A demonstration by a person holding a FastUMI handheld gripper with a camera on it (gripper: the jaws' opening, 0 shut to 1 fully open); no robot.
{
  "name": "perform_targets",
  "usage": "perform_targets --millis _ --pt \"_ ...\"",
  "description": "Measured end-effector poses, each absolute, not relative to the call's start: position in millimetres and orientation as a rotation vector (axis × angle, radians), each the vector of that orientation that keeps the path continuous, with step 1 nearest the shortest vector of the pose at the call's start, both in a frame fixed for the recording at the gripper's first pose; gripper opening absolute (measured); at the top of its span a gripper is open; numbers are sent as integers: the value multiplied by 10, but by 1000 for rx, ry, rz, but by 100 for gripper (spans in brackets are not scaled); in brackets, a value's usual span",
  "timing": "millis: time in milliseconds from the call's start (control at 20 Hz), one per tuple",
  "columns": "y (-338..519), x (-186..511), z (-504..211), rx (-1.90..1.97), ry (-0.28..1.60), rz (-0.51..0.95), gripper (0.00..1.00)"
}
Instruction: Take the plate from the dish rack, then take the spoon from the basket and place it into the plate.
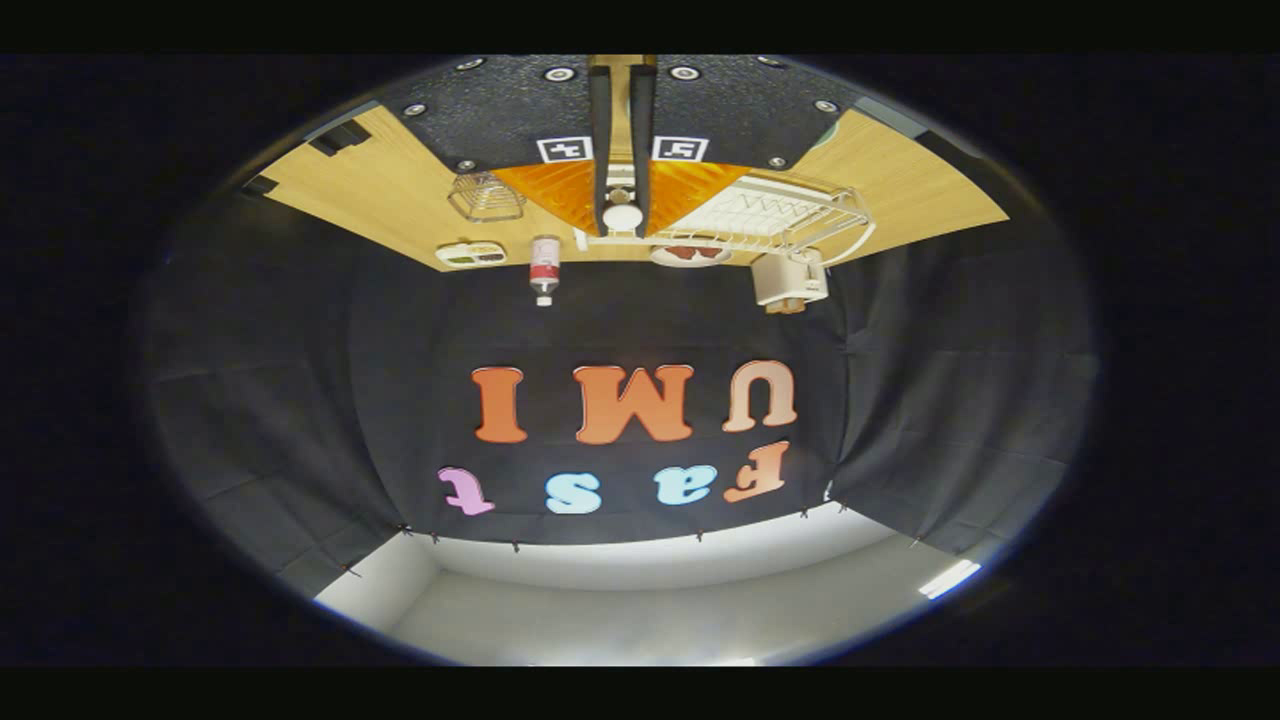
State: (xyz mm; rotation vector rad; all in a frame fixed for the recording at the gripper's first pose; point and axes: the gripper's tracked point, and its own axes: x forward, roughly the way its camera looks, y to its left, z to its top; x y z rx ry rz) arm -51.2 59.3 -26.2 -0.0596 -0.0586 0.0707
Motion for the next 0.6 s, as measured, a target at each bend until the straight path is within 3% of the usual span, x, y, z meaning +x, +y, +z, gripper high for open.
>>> perform_targets --millis 600 --pt "1403 -433 -978 -71 48 284 7"
